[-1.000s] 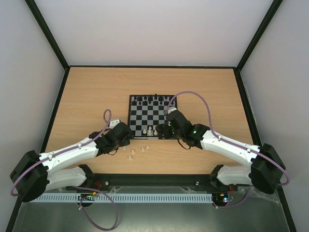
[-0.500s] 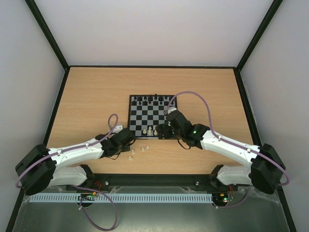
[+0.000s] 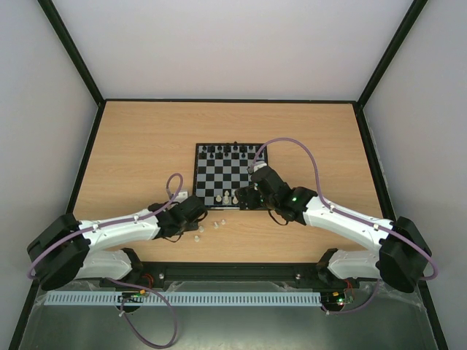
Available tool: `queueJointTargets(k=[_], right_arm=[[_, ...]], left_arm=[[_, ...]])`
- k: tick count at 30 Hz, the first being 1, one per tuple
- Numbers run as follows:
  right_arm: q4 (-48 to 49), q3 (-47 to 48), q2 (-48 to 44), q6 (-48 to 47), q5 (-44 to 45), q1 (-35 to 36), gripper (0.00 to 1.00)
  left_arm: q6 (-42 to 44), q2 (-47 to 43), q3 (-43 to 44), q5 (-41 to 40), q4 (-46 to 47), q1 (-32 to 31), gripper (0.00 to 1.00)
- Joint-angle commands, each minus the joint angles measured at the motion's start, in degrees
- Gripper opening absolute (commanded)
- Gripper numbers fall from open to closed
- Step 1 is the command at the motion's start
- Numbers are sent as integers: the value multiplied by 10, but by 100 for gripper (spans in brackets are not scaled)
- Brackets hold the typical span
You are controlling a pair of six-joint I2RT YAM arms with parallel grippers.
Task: Set up the chess pieces on the board
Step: Pick up the chess piece at the center of the board.
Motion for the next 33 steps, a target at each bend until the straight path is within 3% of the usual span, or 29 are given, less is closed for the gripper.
queueJointTargets(k=[1, 9, 13, 16, 23, 33], right_arm=[[2, 9, 5, -7, -2, -3, 93], [3, 9, 5, -7, -2, -2, 93], [3, 9, 5, -7, -3, -2, 93], [3, 9, 5, -8, -3, -2, 93], [3, 10, 6, -7, -3, -3, 93], [3, 10, 7, -7, -2, -3, 93]], left_arm=[[-8, 7, -4, -7, -3, -8, 12], [-16, 4, -3, -9, -13, -15, 13], [-24, 1, -1, -16, -25, -20, 28], [-27, -5, -1, -19, -31, -21, 29], [-28, -7, -1, -17, -34, -26, 17], [-31, -7, -2, -17, -38, -31, 9]])
